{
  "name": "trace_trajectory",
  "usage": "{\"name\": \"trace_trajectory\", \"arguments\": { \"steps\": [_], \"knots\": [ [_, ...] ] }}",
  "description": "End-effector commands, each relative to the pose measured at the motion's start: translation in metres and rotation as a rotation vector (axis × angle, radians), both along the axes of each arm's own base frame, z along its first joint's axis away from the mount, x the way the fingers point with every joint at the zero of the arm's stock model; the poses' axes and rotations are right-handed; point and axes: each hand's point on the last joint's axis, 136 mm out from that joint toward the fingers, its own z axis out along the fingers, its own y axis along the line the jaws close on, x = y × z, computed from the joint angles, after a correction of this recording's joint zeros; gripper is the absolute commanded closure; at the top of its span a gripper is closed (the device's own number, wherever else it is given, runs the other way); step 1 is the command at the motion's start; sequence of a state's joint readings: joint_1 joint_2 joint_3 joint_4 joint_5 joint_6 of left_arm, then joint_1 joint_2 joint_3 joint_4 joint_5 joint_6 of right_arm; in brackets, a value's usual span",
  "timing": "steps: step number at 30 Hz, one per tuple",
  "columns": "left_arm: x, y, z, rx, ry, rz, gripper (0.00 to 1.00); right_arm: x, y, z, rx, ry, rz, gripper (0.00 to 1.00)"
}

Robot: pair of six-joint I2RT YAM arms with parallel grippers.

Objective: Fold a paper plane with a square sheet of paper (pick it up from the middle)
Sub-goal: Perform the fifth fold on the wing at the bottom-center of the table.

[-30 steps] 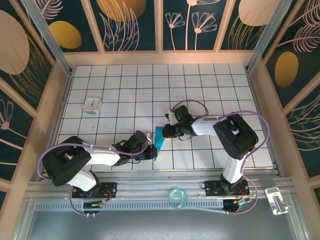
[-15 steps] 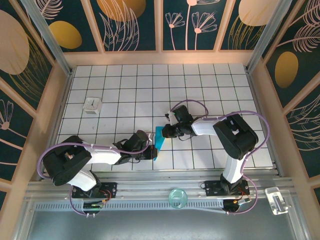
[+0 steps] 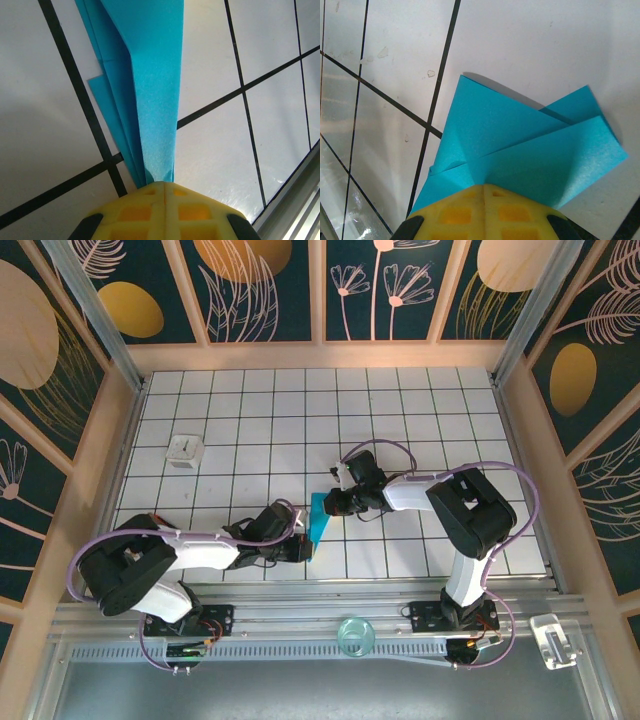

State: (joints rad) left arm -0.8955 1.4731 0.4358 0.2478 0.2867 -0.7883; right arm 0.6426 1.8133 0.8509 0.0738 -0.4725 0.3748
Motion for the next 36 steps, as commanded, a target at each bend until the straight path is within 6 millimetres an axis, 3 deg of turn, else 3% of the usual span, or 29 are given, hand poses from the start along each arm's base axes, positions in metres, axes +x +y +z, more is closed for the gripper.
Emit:
{"name": "trace_trajectory", "arguments": {
  "steps": [1, 8, 18, 21, 28, 36],
  "knots": [
    [-0.048, 0.035, -0.035, 0.144, 0.184, -0.079, 1.00, -0.015, -0.038, -0.053, -0.218, 0.086, -0.052, 0.95],
    [-0.052, 0.032, -0.019, 0.125, 0.162, -0.125, 1.00, -0.016, -0.039, -0.055, -0.222, 0.092, -0.051, 0.95],
    [-0.016, -0.016, 0.061, -0.124, -0.020, -0.112, 1.00, -0.017, -0.040, -0.055, -0.222, 0.089, -0.052, 0.95],
    [-0.005, -0.026, 0.074, -0.185, -0.043, -0.088, 1.00, -0.017, -0.040, -0.056, -0.224, 0.091, -0.052, 0.95],
    [0.021, -0.029, 0.052, -0.082, -0.049, -0.037, 1.00, -0.016, -0.039, -0.055, -0.221, 0.090, -0.050, 0.95],
    [0.022, -0.024, 0.022, -0.013, -0.011, -0.062, 1.00, -0.015, -0.039, -0.052, -0.222, 0.083, -0.053, 0.95]
  ]
}}
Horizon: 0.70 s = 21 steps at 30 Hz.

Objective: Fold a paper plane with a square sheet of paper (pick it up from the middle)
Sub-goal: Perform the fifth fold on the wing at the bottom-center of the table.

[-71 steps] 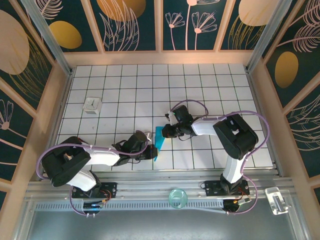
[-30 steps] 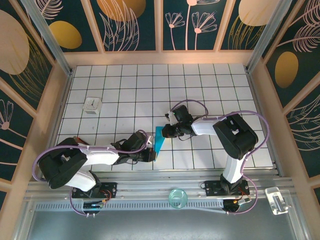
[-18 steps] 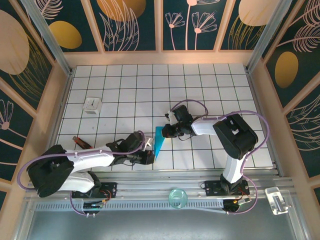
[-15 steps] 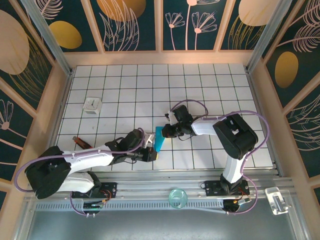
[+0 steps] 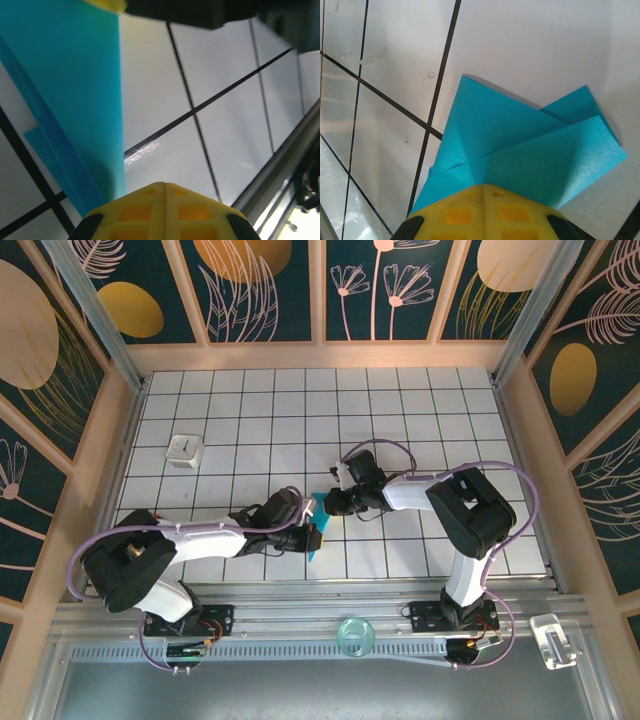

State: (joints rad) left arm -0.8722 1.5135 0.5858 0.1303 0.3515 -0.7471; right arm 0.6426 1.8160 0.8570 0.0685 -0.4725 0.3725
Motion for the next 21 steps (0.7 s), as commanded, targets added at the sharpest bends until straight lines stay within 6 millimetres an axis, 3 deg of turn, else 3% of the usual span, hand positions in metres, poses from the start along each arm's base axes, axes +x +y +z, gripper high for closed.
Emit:
{"name": "trace_trajectory", "arguments": {
  "steps": [1, 8, 21],
  "knots": [
    [0.007, -0.001, -0.003, 0.010, -0.025, -0.015, 1.00, -0.016, -0.040, -0.053, -0.222, 0.084, -0.054, 0.95],
    [0.002, 0.008, -0.019, 0.050, 0.004, -0.021, 1.00, -0.015, -0.040, -0.052, -0.224, 0.084, -0.053, 0.95],
    [-0.026, 0.029, -0.043, 0.125, 0.108, -0.062, 1.00, -0.016, -0.041, -0.054, -0.230, 0.086, -0.051, 0.95]
  ]
}}
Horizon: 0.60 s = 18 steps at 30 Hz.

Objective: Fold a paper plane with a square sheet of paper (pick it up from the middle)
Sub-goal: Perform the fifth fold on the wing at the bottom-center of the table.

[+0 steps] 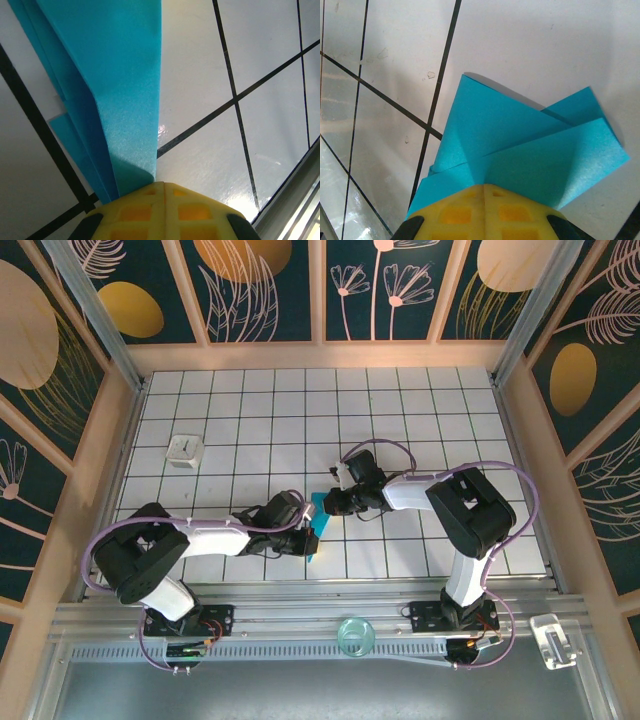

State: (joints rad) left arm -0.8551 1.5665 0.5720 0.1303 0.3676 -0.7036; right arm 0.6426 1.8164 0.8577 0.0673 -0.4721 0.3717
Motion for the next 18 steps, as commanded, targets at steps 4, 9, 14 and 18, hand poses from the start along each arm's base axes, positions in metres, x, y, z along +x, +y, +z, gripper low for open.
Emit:
{"name": "trace_trajectory", "arguments": {
  "steps": [4, 9, 14, 18],
  "knots": [
    [-0.033, 0.029, -0.029, 0.109, 0.117, -0.050, 1.00, -0.017, -0.042, -0.055, -0.231, 0.089, -0.052, 0.96],
    [-0.046, 0.035, -0.031, 0.118, 0.158, -0.077, 1.00, -0.017, -0.042, -0.056, -0.235, 0.090, -0.050, 0.96],
    [-0.060, 0.040, -0.033, 0.140, 0.193, -0.119, 1.00, -0.017, -0.042, -0.057, -0.235, 0.090, -0.049, 0.96],
    [-0.074, 0.045, -0.037, 0.171, 0.231, -0.145, 1.00, -0.017, -0.041, -0.057, -0.235, 0.090, -0.047, 0.96]
  ]
}}
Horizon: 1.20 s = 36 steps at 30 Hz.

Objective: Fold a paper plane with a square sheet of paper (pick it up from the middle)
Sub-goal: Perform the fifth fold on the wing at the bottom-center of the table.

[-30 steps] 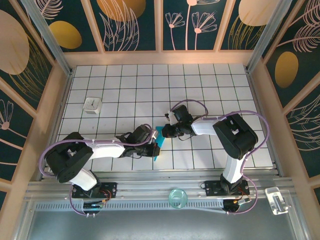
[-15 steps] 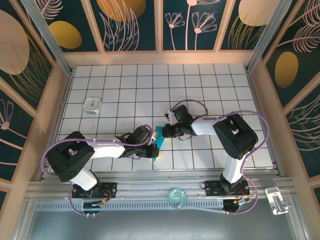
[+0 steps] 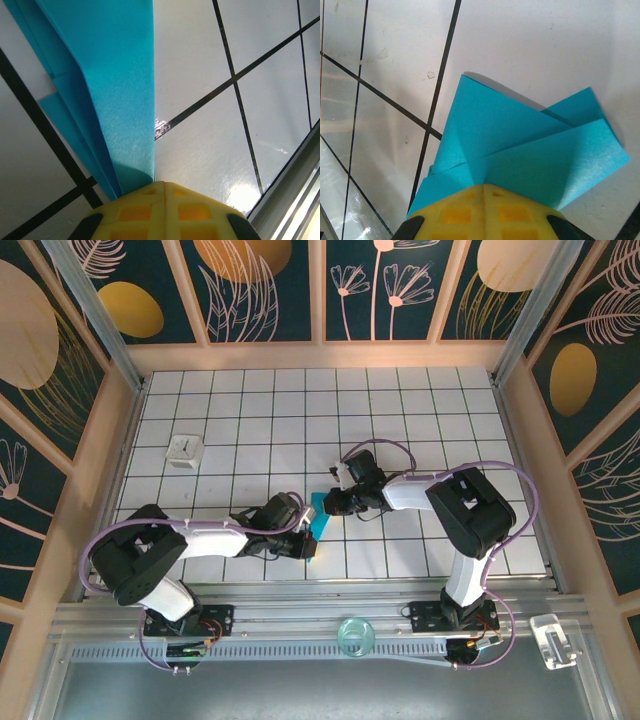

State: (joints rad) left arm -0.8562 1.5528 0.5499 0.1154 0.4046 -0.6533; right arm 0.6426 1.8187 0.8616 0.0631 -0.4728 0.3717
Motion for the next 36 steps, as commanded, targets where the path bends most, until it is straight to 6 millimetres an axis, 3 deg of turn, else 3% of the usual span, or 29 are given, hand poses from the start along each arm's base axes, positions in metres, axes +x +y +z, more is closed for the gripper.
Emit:
{"name": "trace_trajectory", "arguments": {
  "steps": [1, 15, 19, 26, 29, 36],
  "knots": [
    [-0.064, 0.043, -0.036, 0.185, 0.229, -0.086, 1.00, -0.017, -0.042, -0.056, -0.233, 0.087, -0.047, 0.96],
    [-0.081, 0.054, -0.029, 0.256, 0.269, -0.112, 1.00, -0.018, -0.043, -0.058, -0.236, 0.091, -0.048, 0.96],
    [-0.065, 0.030, 0.002, 0.146, 0.193, -0.121, 1.00, -0.018, -0.042, -0.058, -0.235, 0.090, -0.047, 0.96],
    [-0.019, -0.020, 0.063, -0.162, 0.118, -0.021, 1.00, -0.017, -0.042, -0.057, -0.229, 0.090, -0.052, 0.96],
    [-0.007, -0.028, 0.066, -0.180, 0.092, -0.004, 1.00, -0.016, -0.041, -0.055, -0.226, 0.085, -0.051, 0.95],
    [0.012, -0.015, 0.039, -0.090, 0.087, 0.060, 1.00, -0.016, -0.041, -0.054, -0.230, 0.083, -0.048, 0.95]
  ]
}}
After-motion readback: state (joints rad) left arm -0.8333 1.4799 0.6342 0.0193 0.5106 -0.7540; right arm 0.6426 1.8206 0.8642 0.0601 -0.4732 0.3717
